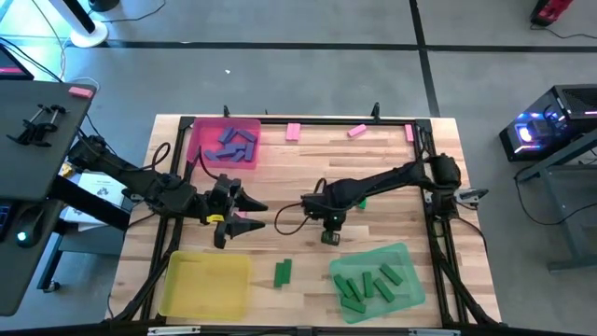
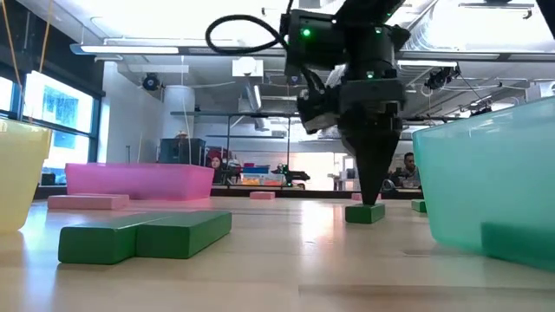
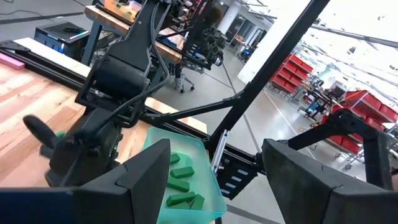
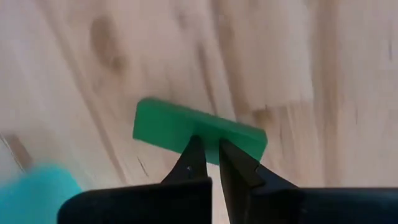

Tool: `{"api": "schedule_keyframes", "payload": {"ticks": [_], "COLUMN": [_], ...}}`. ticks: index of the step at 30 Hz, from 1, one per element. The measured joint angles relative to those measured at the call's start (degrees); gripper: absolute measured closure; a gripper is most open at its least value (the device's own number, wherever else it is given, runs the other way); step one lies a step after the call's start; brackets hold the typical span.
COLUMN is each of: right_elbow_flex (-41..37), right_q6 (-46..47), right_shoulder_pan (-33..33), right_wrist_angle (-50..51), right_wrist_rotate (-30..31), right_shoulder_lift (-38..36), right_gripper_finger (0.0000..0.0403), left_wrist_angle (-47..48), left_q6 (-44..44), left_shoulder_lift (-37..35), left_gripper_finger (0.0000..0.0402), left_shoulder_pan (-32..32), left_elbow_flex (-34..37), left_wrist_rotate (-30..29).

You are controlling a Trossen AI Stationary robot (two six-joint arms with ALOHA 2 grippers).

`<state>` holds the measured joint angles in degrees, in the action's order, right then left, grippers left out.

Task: Sort blocks
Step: Put the green block into the light green bin

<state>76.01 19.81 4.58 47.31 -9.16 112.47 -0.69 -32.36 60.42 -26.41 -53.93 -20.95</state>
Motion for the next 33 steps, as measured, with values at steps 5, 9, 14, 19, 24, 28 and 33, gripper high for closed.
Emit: {"api": "schedule_keyframes", "payload": {"ticks": [5, 9, 14, 19, 24, 28, 33], "right_elbow_flex": [-2.82, -2.86, -1.6, -1.27, -1.25, -1.19, -1.19], "right_q6": [26.3, 37.31, 40.44, 49.11, 60.84, 65.96, 67.81], "right_shoulder_pan": [0.02, 1.05, 1.7, 1.75, 1.82, 1.82, 2.52], "right_wrist_angle": [-3.14, -9.42, -12.05, -10.7, -13.86, -15.58, -16.37], "right_wrist_rotate": [-0.08, 1.98, 2.9, 5.56, 13.34, 15.36, 16.15], "right_shoulder_lift": [-0.71, -0.62, -0.36, -0.36, -0.36, -0.4, -2.99], "right_gripper_finger": [0.0403, 0.0403, 0.0403, 0.0403, 0.0403, 0.0403, 0.0403], "left_wrist_angle": [-0.12, -0.15, -0.15, -0.17, -0.24, -0.23, 0.26], "left_q6": [0.0, -0.37, -0.04, 2.48, 6.08, 8.79, 11.96], "left_shoulder_lift": [0.0, 0.0, 0.0, -0.25, -1.91, -4.63, -9.9], "left_gripper_finger": [0.0161, 0.0161, 0.0161, 0.0161, 0.0161, 0.0161, 0.0161], "left_shoulder_pan": [0.02, 0.02, 0.02, 0.04, 0.2, 0.2, 0.2], "left_elbow_flex": [0.0, 0.0, 0.0, 0.0, 0.0, -0.02, -0.01], "left_wrist_rotate": [-0.02, -0.02, -0.02, -0.02, 0.8, 2.63, 5.45]}}
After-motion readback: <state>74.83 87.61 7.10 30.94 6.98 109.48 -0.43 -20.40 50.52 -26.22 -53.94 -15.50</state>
